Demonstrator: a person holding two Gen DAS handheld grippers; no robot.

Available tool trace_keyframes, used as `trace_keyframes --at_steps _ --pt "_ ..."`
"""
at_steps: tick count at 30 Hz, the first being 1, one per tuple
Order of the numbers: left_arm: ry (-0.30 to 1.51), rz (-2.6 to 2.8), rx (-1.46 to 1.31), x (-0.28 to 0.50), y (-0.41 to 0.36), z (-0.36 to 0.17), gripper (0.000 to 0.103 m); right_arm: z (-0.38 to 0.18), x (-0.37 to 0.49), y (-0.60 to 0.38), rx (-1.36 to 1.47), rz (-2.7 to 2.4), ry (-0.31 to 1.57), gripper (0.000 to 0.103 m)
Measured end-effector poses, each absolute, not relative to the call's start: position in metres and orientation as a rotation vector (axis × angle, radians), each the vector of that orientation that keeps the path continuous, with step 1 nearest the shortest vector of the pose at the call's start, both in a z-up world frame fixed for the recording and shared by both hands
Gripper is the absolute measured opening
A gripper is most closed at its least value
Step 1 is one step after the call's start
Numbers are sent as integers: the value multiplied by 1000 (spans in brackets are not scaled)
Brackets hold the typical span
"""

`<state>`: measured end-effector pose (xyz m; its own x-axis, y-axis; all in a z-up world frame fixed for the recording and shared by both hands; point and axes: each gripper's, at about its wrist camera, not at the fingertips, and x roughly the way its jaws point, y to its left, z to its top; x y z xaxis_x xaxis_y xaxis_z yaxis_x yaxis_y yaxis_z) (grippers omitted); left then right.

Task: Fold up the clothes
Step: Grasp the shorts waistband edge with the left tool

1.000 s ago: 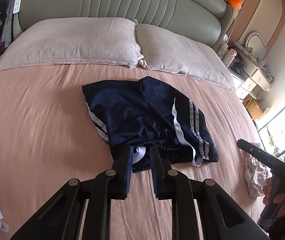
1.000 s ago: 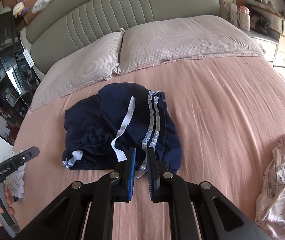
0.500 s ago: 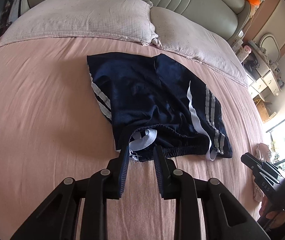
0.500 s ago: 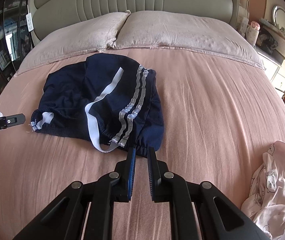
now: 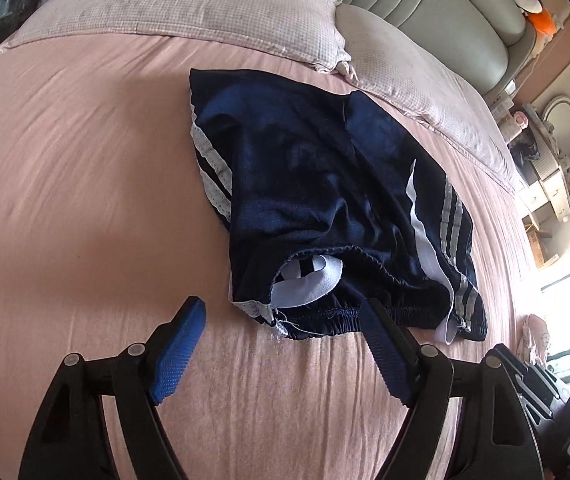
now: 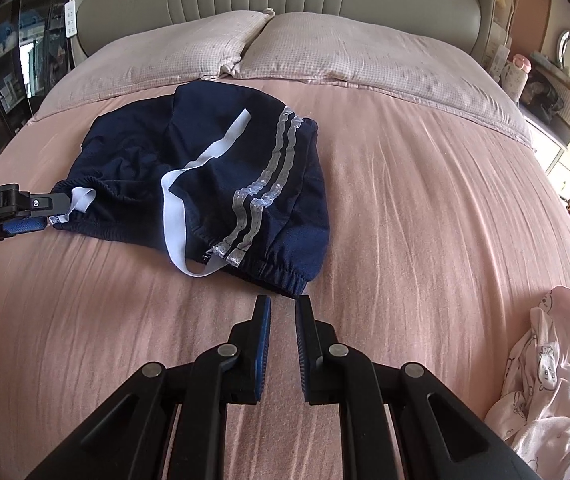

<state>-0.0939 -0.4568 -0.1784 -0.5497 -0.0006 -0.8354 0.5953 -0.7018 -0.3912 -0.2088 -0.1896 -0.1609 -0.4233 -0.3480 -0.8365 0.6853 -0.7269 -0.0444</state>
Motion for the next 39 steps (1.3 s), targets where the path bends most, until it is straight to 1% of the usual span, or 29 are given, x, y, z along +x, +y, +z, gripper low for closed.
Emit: trace_keyframes --at_steps 3,6,9,11,13,14,15,16,17,18,19,20,21,22,23,30,35,39 --pt "1002 -2257 1172 -92 -456 -185 78 -161 -209 -187 1122 -2179 527 11" --pt "1044 -2235 1106 -93 -458 -186 78 -160 -205 -187 1055 -2208 581 11" --pt "1003 -2237 1075 -100 -457 -186 78 -157 -199 -187 982 -2234 596 11" --pt "916 -2246 1081 -107 -451 -187 78 -157 -197 -188 952 -2246 608 12" --pt "783 -2261 1105 -112 -442 -187 77 -159 -195 -192 937 -2243 632 12" --pt "702 -2267 1124 -114 -437 -188 74 -160 -195 -193 929 -2242 644 12" --pt "621 -2272 1143 -116 -431 -189 68 -162 -194 -195 919 -2240 659 14" --pt "558 -2288 1150 -116 -427 -189 66 -164 -192 -197 900 -2236 681 24" --pt "501 -2307 1153 -116 -422 -189 62 -165 -189 -199 871 -2229 705 32" --pt "473 -2322 1152 -114 -420 -189 53 -167 -186 -201 834 -2224 732 48" --pt "464 -2327 1152 -112 -420 -188 48 -168 -181 -203 793 -2223 761 60" --pt "459 -2328 1152 -111 -420 -187 38 -170 -177 -205 756 -2219 792 60" --pt "452 -2322 1154 -111 -421 -186 31 -172 -173 -209 727 -2207 829 60" --pt "444 -2309 1160 -112 -422 -185 27 -174 -169 -212 696 -2197 867 60" --pt "435 -2294 1166 -113 -423 -185 21 -176 -164 -216 659 -2193 911 60" --pt "452 -2268 1194 -112 -428 -176 16 -204 -149 -246 406 -2173 1281 60" --pt "450 -2289 1188 -105 -430 -163 15 -222 -149 -252 267 -2111 1476 60" --pt "426 -2313 1194 -104 -431 -158 15 -228 -146 -256 158 -2054 1577 60"
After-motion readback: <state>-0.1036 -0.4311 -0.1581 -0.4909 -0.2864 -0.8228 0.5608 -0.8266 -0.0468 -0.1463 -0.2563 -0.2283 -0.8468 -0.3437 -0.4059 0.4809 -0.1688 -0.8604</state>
